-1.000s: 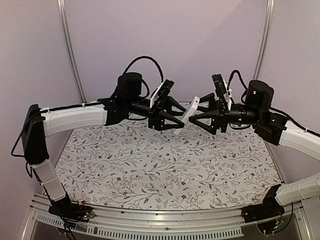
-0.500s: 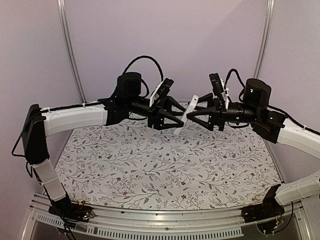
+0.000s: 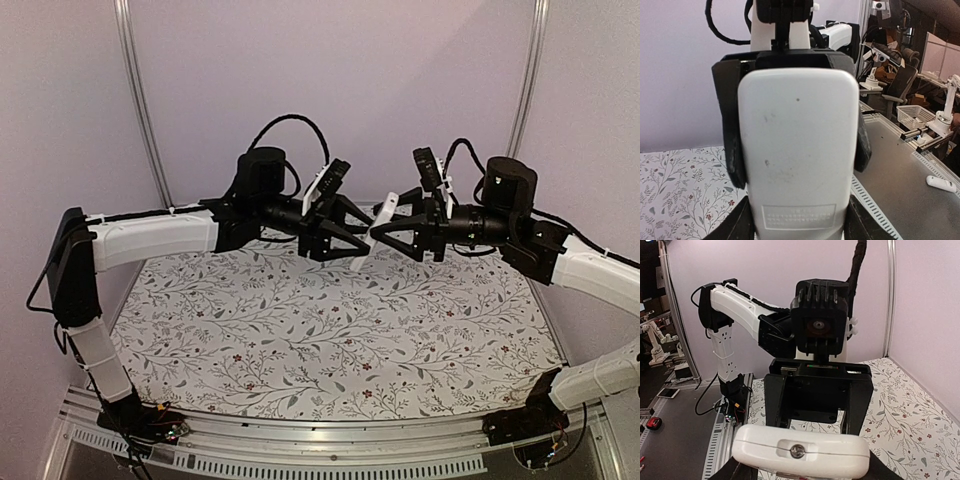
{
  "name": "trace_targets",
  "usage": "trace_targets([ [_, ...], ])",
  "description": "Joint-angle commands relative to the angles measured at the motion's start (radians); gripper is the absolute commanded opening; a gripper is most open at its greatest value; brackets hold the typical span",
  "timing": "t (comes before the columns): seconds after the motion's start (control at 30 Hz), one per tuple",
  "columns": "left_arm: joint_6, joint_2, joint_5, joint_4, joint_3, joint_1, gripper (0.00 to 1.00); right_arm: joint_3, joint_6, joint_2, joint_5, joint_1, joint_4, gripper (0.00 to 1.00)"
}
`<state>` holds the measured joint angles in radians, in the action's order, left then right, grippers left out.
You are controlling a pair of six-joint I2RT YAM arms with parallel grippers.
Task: Load the batteries into the remote control
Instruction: Pass from the left arm to the right, then place the remote control at the center of the board.
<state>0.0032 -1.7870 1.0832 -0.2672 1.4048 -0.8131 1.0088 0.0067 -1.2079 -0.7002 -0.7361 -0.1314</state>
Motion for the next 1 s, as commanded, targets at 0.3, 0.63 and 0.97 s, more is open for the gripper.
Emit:
trace_targets([
  [0.3,-0.01,0.057,-0.261,-0.047,-0.113,0.035,0.89,0.082,0.023,-0.014,0.14,-0.017,0.183,0.26],
  [0.63,-0.267,0.218,-0.813,0.089,-0.24,0.124,1.0,0.311,0.05,-0.189,0.414,-0.007,0.674,0.21],
  [0.97,-0.38,0.155,-1.113,0.433,-0.145,0.159,1.0,0.587,0.118,-0.553,0.493,-0.009,0.962,0.24],
])
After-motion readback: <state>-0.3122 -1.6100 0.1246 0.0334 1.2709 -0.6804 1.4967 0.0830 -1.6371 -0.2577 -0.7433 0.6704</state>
